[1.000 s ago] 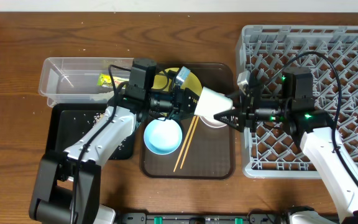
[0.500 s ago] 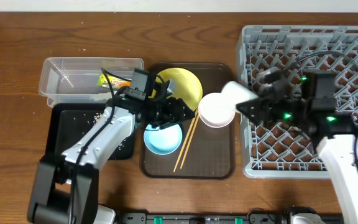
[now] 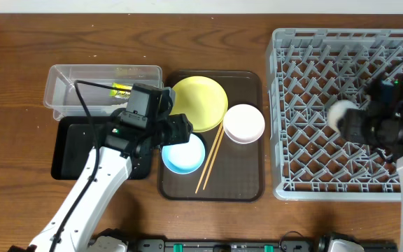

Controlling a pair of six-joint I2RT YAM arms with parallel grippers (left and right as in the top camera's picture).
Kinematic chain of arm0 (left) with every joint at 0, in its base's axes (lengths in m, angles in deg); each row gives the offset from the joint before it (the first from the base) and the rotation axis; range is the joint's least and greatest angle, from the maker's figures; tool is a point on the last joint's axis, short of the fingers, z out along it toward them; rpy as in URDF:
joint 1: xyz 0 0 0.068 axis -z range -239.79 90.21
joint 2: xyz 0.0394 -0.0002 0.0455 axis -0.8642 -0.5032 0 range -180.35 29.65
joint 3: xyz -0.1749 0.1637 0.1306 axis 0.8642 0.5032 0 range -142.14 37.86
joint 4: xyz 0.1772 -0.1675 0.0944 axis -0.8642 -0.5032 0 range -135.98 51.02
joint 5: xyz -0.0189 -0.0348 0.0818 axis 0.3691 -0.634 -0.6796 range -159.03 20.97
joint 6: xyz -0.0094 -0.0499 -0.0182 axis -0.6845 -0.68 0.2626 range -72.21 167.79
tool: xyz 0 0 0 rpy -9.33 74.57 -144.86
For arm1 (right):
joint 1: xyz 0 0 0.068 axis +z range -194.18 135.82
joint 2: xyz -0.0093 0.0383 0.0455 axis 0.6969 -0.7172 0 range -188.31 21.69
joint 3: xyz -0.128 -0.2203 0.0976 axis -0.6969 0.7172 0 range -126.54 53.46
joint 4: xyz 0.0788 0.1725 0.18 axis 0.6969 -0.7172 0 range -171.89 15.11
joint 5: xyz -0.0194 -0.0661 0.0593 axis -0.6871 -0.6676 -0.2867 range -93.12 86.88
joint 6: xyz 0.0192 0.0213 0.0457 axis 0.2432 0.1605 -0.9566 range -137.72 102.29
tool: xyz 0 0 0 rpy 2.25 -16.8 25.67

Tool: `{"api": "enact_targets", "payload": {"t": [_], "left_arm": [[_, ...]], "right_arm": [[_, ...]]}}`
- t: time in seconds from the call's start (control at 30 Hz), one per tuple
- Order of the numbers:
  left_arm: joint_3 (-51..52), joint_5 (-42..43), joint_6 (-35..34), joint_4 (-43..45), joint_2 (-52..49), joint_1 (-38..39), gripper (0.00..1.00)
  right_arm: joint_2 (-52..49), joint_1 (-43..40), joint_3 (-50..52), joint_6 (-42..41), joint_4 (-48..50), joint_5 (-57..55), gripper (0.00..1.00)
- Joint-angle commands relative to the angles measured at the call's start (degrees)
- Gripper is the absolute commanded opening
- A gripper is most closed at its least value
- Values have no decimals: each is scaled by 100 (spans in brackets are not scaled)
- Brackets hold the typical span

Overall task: Sort waste into correct bins and load items into the dishwasher rack
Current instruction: 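Place the white cup into the dish rack with the right gripper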

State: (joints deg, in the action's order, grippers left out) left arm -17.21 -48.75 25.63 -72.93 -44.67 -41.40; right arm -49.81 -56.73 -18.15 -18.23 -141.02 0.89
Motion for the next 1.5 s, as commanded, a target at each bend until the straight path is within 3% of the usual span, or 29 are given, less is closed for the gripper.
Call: {"api": "enact_targets", "payload": {"t": [0.0,0.4,0.53,0.57,0.63,0.67,0.77,0.8,0.83,1.13,1.27,1.47], "left_arm": [[-55,-345,138,-50,26,-20,58],[-55,-345,138,-101,15,-20,59],[-55,-345,138,-122,15,-20,59],[-55,-345,138,-129,15,-20,59],[-55,-345,138,-140,15,-20,59],[-55,-345,138,-144,15,-20,59],[-55,-345,138,-181,15,-20,59],[-55,-345,138,-188,15,-20,59],[-55,-345,138,-199,15,-20,59],[-50,-380,138,-459,15,-20,59],[-50,-791,138,-704,15,-20,59],[-28,-835,138,-809,-20,-20,59]], "right_arm": [[-142,-267,-72,-411,-133,-1069,4],[-1158,-564,-57,-522,-599,-1064,6],[-1478,-564,-57,-522,-612,-1062,13],[-1565,-564,-57,-522,-614,-1062,17],[-1668,-564,-57,-525,-614,-1060,37],[-1705,-564,-57,-525,-612,-1051,57],[-1764,-564,-57,-525,-586,-940,76],[-1764,-564,-57,-522,-584,-909,91],[-1764,-564,-57,-525,-584,-903,98],[-1744,-551,-72,-503,-448,-205,99],[-1633,-494,-271,-422,-396,46,99],[-1220,-87,-721,-37,-72,702,99]]}}
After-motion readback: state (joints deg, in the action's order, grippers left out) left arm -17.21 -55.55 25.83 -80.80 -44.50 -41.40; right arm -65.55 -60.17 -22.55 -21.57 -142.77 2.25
